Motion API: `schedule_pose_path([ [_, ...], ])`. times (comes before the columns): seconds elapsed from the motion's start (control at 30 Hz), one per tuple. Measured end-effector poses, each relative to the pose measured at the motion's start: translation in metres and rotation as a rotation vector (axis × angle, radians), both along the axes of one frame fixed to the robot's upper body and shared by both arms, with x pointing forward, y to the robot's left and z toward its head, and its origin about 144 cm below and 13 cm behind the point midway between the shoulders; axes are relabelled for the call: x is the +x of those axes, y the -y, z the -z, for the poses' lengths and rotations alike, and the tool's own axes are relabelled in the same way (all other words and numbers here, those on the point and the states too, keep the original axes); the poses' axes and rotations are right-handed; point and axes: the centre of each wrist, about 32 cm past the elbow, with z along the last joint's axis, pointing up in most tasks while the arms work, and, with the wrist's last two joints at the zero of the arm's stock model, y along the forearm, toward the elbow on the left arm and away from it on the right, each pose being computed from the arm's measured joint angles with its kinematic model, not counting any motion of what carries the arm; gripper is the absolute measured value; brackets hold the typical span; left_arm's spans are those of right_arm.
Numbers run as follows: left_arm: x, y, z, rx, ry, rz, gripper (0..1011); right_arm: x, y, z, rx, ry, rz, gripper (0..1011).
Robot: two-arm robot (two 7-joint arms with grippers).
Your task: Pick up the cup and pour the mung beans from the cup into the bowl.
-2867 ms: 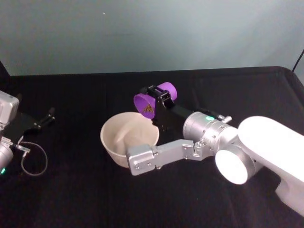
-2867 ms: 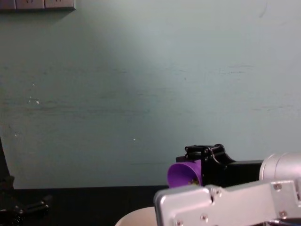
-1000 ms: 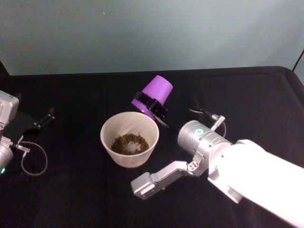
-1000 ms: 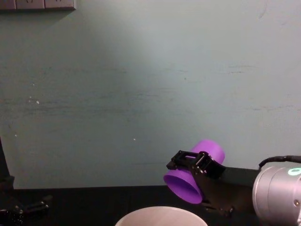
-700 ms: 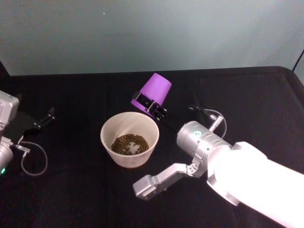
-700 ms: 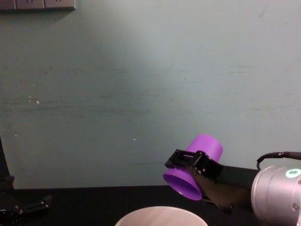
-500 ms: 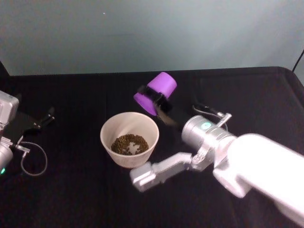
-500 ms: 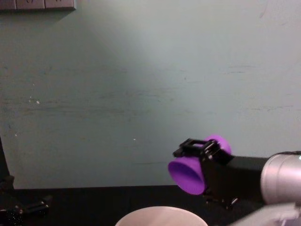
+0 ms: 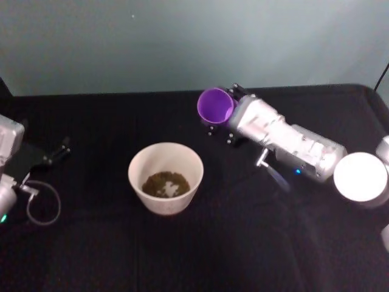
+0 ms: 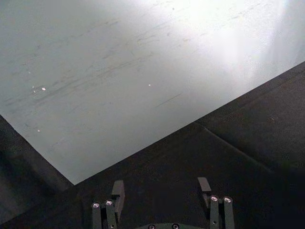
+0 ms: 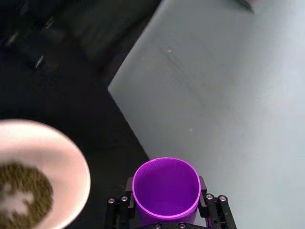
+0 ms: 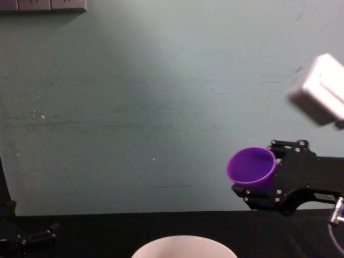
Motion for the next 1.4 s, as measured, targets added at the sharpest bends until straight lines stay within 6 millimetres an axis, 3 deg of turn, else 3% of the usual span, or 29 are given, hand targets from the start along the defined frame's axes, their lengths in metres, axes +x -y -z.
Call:
schedule_pose_path([
  [0.27, 0.0, 0.0, 0.0, 0.0, 0.0, 0.0, 1000, 0.004, 0.014, 0.029, 0.377, -0.244, 0.054, 733],
  [0.53, 0.0, 0.0, 0.0, 0.0, 0.0, 0.0, 1000, 0.003, 0.017, 0.04, 0.544, -0.465, 0.084, 733],
  [1.2, 0.0, 0.0, 0.0, 0.0, 0.0, 0.0, 1000, 0.003, 0.02, 0.036, 0.53, -0.433, 0.055, 732],
  [1.4, 0.0, 0.0, 0.0, 0.0, 0.0, 0.0, 1000, 0.007, 0.025, 0.049, 0.553, -0.395, 0.002, 733],
])
